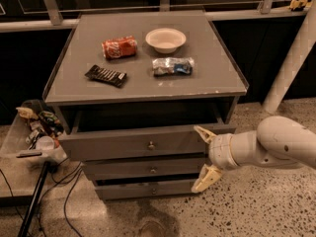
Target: Open top drawer
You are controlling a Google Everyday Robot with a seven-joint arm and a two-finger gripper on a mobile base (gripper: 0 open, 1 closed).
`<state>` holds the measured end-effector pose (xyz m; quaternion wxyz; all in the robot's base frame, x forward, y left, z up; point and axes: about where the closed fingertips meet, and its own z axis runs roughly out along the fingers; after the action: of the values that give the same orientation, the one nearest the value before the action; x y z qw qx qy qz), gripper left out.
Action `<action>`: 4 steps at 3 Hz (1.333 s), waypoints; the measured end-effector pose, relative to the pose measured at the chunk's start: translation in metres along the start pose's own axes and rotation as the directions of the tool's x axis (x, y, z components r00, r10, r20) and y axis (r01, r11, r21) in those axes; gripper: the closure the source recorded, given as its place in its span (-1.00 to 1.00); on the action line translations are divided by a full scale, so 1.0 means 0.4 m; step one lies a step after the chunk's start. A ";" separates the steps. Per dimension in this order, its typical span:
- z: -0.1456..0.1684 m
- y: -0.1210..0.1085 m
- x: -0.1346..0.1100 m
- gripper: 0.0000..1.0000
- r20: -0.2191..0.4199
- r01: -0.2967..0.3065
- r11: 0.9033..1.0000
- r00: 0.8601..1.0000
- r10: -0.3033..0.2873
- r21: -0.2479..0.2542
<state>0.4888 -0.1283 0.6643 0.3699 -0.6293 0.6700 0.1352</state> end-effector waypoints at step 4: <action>0.092 -0.134 0.020 -1.00 -0.066 0.012 1.000 0.998 -0.011 0.017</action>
Offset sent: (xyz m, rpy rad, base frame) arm 0.0626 0.0187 -0.0010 -0.0852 -0.0332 0.0213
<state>0.5518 -0.1197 0.6488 0.3540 -0.6340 0.6792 0.1066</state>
